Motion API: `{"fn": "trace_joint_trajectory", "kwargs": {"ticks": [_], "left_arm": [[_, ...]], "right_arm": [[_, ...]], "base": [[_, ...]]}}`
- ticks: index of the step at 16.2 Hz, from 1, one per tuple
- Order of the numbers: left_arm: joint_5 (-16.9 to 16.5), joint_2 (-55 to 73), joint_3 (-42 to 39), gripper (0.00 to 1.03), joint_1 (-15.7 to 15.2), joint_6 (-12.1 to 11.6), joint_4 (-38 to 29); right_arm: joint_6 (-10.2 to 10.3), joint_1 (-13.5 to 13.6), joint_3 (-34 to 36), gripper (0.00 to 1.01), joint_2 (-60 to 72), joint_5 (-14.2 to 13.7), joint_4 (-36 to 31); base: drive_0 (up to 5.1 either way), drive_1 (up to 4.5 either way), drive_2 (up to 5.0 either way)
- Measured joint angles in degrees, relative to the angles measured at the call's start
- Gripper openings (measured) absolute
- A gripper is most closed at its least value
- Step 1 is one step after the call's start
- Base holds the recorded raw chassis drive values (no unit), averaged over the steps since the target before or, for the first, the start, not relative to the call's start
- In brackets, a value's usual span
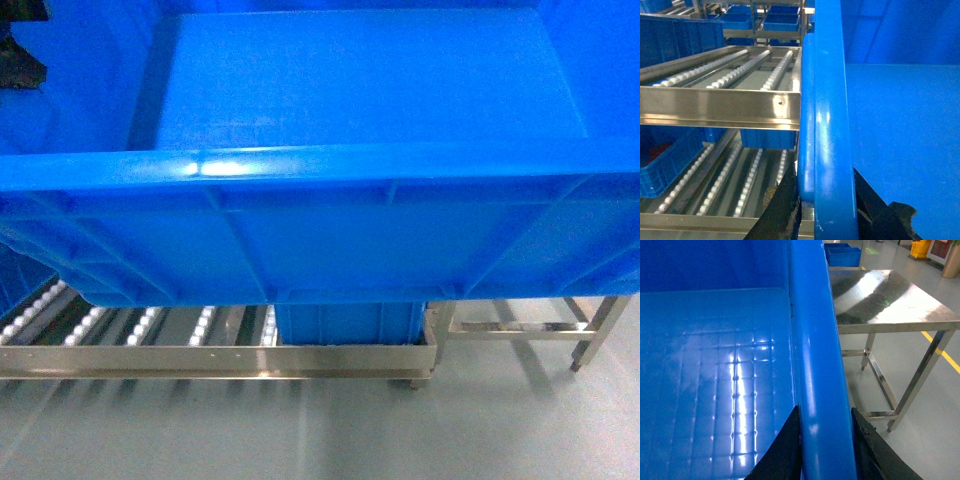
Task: Place box next to blue box on left shelf
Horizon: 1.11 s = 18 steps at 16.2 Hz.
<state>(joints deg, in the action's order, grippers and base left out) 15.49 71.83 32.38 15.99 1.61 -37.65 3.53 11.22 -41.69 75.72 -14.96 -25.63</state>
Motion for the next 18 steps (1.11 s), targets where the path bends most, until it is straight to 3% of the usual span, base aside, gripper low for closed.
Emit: {"fn": "trace_joint_trajectory", "kwargs": {"ticks": [18], "left_arm": [[0.0, 0.0, 0.0, 0.18, 0.0, 0.0, 0.2]], "right_arm": [[0.0, 0.0, 0.0, 0.20, 0.0, 0.0, 0.2]], "base": [[-4.9, 2.40, 2.4]]}}
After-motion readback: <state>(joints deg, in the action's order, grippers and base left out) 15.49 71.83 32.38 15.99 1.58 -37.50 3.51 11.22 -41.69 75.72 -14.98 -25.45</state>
